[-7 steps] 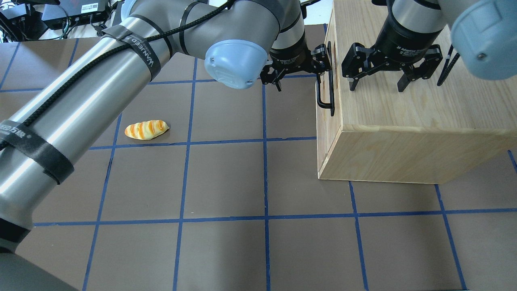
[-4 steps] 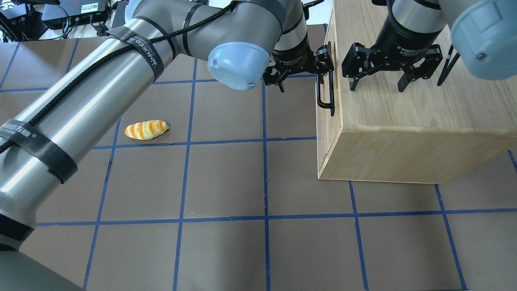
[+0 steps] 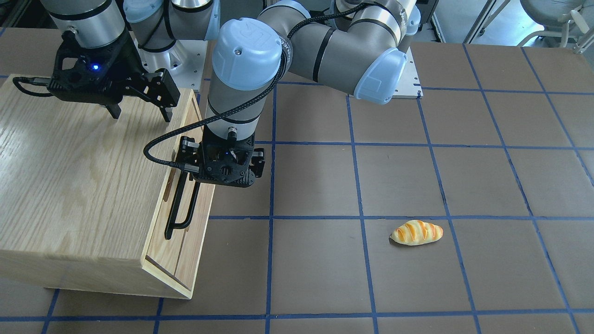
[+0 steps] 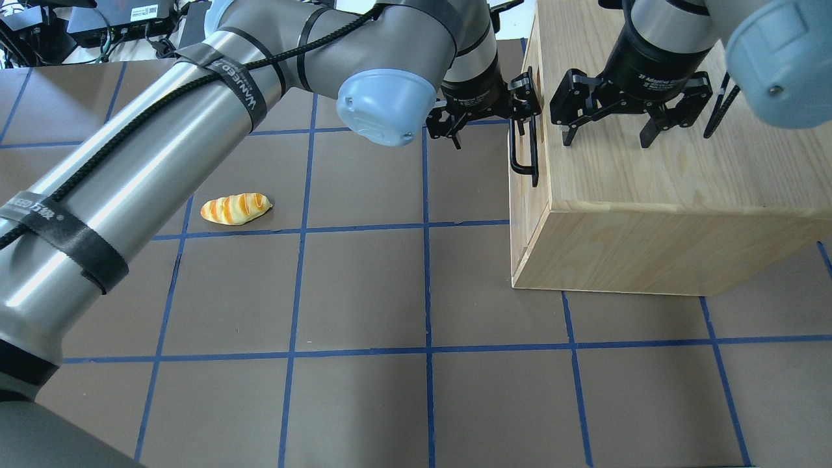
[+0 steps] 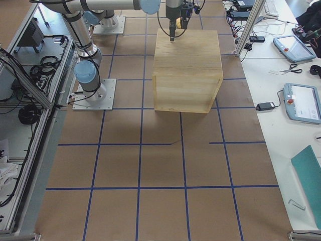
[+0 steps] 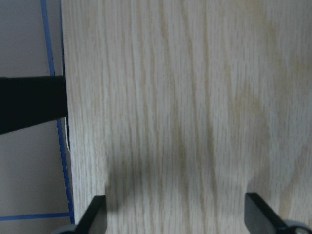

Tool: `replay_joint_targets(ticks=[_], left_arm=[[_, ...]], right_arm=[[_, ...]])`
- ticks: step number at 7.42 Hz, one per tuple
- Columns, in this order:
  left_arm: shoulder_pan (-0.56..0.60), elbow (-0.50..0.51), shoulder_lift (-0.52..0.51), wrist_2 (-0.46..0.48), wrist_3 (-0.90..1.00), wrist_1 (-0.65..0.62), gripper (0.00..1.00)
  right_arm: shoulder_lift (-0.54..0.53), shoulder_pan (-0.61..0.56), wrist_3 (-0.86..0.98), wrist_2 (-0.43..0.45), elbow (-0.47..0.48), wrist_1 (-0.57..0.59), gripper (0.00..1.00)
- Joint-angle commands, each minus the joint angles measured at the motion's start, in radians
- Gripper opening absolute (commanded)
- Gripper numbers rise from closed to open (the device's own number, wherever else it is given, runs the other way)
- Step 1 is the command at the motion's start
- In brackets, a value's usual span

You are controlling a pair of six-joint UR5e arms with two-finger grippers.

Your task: Open upper drawer

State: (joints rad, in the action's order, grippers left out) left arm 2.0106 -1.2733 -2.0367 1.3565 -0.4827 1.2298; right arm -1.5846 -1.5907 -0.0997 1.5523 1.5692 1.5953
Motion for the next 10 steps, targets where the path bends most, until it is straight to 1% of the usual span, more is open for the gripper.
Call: replay_joint_targets(ticks=[1,6,7,10], left_arm=[[0.000,0.000,-0.008,0.003,0.003,-0.006,1.00],[0.000,0.000,-0.020,0.018,0.004,-0.006,1.00],[0.000,0.000,-0.014,0.067,0.007,-0.006,1.00],[-0.001,0.000,-0.010,0.099,0.010,-0.004,1.00]], right_arm=[[0.000,0.002,0.000,0.000,0.000,0.000,1.00],[0.000,0.000,0.000,0.000,0.000,0.000,1.00],[0.000,0.000,0.000,-0.001,0.000,0.000,1.00],[0.000,0.000,0.000,0.000,0.000,0.000,1.00]])
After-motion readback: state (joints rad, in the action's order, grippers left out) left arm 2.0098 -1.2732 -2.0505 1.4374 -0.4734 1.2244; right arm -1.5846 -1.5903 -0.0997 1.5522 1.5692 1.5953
